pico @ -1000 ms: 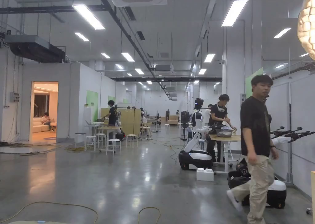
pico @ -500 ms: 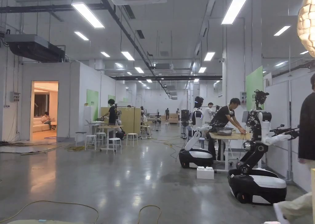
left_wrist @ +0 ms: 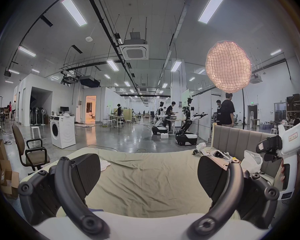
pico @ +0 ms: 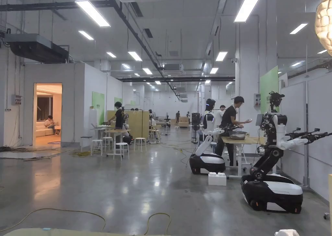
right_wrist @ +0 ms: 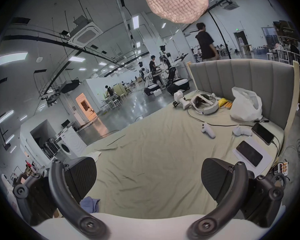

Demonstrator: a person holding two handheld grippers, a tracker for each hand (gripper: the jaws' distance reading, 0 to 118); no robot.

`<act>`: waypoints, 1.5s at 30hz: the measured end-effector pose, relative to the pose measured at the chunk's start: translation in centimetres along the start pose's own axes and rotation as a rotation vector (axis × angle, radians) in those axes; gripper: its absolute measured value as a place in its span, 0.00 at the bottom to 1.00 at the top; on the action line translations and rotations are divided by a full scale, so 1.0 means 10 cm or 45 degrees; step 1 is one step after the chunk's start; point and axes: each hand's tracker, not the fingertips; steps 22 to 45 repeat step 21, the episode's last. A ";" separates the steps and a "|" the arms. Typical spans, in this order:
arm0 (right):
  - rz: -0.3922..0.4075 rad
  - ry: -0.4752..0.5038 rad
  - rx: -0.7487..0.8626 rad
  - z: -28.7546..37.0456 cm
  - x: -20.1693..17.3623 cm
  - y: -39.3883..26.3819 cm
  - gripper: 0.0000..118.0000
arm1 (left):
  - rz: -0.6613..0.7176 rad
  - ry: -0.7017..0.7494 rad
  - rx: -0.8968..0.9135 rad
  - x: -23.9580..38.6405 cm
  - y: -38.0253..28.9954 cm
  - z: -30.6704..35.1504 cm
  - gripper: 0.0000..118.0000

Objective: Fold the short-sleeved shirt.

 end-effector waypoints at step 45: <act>0.049 -0.087 0.094 -0.01 0.02 -0.13 1.00 | 0.018 -0.026 -0.039 0.02 -0.07 -0.06 0.97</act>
